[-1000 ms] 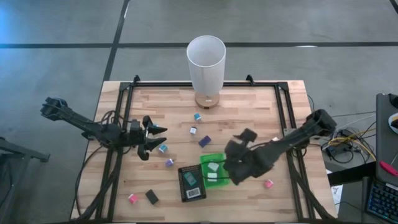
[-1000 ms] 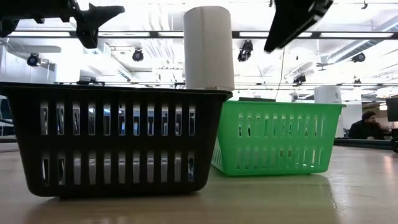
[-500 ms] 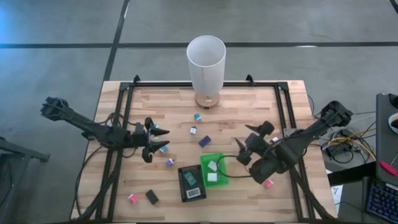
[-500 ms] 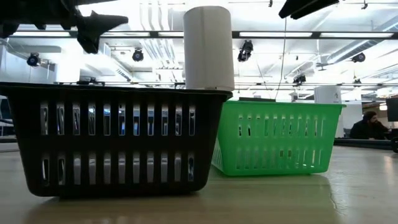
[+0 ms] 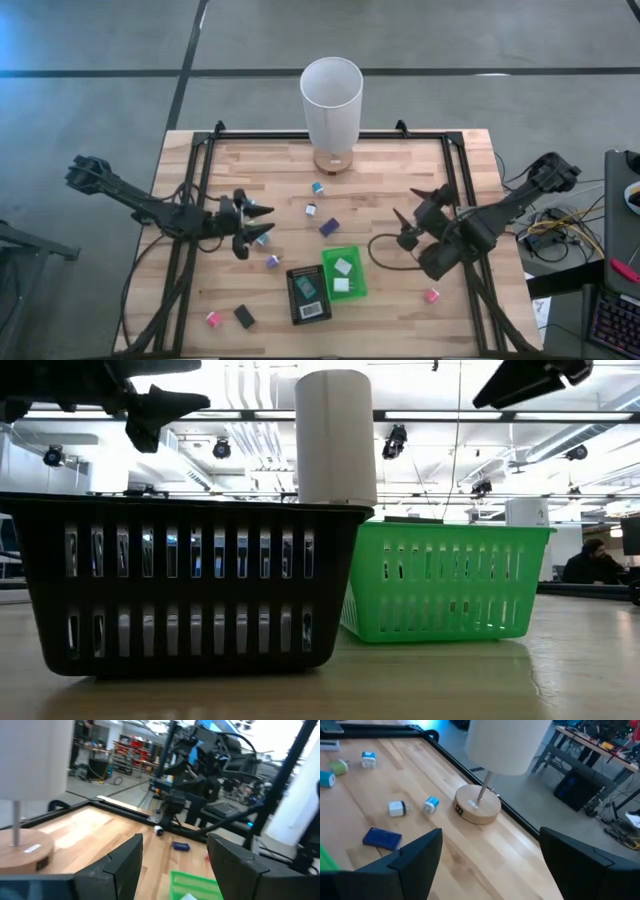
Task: Pick & Place Office items
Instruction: Put the right dark blue digital clock into the black bin
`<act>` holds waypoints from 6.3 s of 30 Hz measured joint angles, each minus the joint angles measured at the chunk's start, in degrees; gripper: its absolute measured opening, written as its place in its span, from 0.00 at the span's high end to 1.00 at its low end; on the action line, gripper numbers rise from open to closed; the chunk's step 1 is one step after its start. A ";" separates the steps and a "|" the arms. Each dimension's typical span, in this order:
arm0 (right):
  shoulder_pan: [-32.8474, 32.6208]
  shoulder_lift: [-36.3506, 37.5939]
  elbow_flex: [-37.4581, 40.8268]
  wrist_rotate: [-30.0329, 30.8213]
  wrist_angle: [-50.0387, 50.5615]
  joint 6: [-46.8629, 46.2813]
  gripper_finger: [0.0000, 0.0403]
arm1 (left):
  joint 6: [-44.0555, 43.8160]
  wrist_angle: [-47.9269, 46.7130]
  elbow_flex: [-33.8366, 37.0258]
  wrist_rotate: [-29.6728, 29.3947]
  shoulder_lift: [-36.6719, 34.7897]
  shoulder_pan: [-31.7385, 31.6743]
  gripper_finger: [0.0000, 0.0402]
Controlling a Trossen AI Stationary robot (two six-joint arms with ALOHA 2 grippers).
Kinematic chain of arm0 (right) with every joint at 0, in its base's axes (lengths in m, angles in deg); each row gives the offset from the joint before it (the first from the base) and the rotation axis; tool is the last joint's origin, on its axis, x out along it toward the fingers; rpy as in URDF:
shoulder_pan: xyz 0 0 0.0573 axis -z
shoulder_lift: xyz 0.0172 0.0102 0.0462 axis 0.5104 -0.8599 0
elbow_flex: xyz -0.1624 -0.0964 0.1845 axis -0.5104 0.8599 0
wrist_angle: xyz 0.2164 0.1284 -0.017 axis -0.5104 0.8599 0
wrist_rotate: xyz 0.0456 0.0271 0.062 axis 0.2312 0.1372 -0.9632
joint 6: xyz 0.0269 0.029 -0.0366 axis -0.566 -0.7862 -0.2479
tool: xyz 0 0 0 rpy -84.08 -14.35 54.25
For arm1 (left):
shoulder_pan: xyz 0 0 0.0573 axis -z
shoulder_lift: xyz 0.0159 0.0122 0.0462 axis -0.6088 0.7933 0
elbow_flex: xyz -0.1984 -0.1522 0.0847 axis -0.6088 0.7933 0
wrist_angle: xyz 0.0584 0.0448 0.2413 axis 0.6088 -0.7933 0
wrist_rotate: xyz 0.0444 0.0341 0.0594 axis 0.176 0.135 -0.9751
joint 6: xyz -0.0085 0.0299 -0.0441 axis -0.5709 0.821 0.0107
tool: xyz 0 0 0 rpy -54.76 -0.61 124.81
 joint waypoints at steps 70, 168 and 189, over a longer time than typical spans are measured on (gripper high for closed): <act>0.01 -10.19 11.09 -65.53 -0.80 -38.21 0.19 | -6.73 -0.33 0.00 -2.01 -0.11 -0.02 0.43; 0.03 -40.10 -27.02 -33.65 23.04 -2.60 0.65 | -10.46 -0.34 0.00 -1.98 -0.01 -0.04 0.43; -0.17 -16.84 -23.29 -16.85 -2.62 6.73 0.65 | -6.59 -0.76 0.00 -4.82 0.00 -0.15 0.43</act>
